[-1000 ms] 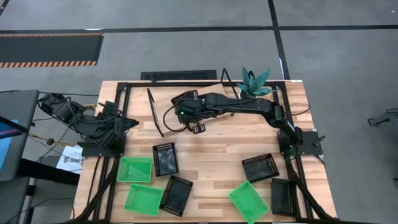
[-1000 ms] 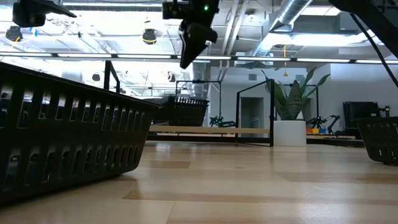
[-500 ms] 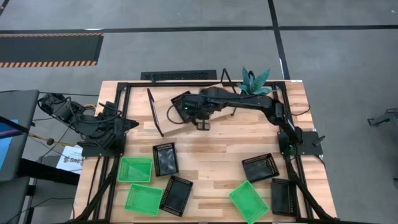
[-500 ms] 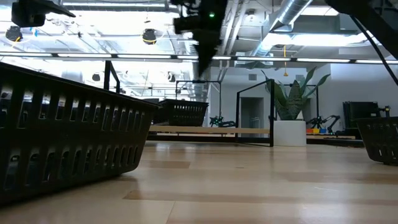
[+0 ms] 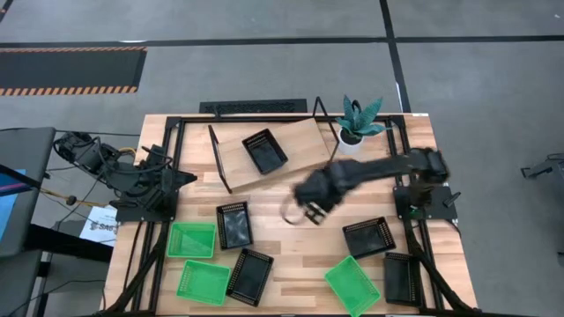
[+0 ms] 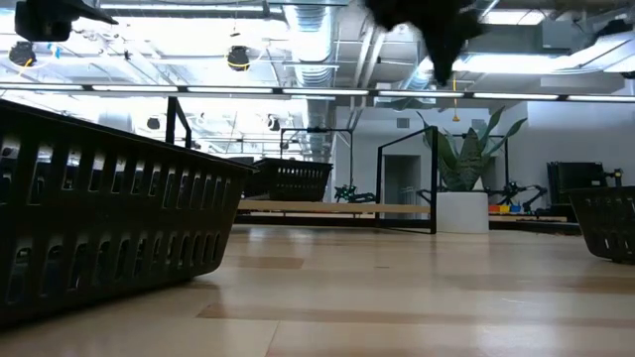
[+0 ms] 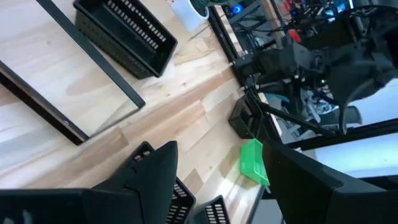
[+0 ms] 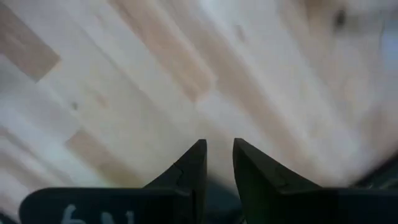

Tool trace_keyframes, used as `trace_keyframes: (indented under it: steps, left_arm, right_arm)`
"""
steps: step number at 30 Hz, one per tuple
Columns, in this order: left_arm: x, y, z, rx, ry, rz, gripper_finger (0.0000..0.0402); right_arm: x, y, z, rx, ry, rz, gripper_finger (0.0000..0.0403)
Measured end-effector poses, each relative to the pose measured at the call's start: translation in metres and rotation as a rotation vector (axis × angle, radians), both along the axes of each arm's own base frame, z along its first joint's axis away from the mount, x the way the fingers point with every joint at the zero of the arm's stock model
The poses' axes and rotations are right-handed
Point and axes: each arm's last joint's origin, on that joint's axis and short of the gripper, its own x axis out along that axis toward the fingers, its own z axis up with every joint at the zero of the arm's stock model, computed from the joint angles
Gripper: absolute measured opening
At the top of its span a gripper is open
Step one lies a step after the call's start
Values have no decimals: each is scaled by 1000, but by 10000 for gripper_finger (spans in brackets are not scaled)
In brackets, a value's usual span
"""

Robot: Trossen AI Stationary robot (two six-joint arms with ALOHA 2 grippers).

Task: Stack baskets on shelf by color
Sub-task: Stack the black basket on the black basket on the shelf

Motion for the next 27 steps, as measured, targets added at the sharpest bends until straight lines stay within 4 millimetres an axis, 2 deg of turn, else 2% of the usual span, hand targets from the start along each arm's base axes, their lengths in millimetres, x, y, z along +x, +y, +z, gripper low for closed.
trace_keyframes:
  steps: [4, 7, 10, 15, 18, 22, 27]
  left_arm:
    - [1, -1, 2, -13, -20, -2, 226]
    - [1, -1, 2, -14, -20, -2, 226]
    - [1, -1, 2, -13, -19, -2, 226]
    - [1, -1, 2, -12, -19, -2, 226]
    - [1, -1, 2, -12, -18, -2, 226]
    - [0, 0, 1, -4, -9, 1, 226]
    - [0, 0, 1, 1, -11, 9, 226]
  right_arm:
    - [-45, 36, -8, 40, 11, -164, 103]
    - [-67, 57, -22, 77, -9, -290, 109]
    - [-83, 73, -40, 115, -44, -381, 137]
    - [-88, 91, -70, 190, -95, -458, 202]
    - [-85, 99, -87, 187, -88, -484, 226]
    - [-81, 103, -106, 130, -28, -447, 230]
    - [-71, 100, -127, 78, 30, -434, 209]
